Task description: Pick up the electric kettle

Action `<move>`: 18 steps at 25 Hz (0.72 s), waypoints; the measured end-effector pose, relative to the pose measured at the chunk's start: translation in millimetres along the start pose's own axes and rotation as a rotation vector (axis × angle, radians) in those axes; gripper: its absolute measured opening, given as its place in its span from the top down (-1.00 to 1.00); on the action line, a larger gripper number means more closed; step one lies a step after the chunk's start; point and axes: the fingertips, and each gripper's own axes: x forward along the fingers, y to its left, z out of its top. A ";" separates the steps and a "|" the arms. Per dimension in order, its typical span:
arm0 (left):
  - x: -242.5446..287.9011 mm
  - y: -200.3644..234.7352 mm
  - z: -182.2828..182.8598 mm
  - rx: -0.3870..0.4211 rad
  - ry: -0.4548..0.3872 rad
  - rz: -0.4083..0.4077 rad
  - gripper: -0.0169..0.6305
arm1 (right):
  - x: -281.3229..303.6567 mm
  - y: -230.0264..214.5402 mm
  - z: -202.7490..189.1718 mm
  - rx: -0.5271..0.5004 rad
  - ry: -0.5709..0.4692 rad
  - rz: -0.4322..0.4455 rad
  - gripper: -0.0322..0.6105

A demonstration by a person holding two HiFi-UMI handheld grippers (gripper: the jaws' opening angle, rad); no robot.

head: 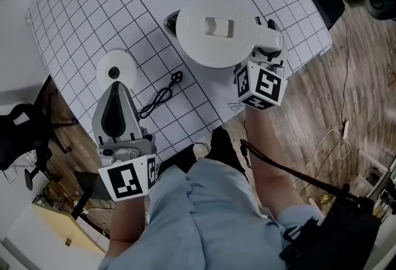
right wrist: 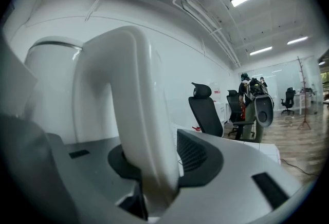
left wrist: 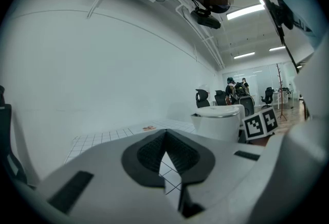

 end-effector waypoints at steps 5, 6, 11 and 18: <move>-5.0 1.1 3.1 0.008 -0.007 0.005 0.95 | -6.8 -0.3 2.8 -0.133 -0.009 -0.046 0.48; -6.5 1.4 3.0 0.009 -0.008 0.006 0.95 | -10.9 0.9 2.0 -0.147 -0.011 -0.048 0.48; -12.2 1.5 1.8 0.010 -0.013 0.003 0.95 | -30.3 3.4 -11.7 -0.051 0.026 -0.031 0.46; -25.8 -5.9 12.3 0.015 -0.053 0.006 0.95 | -52.8 2.9 -25.7 -0.015 0.090 0.006 0.44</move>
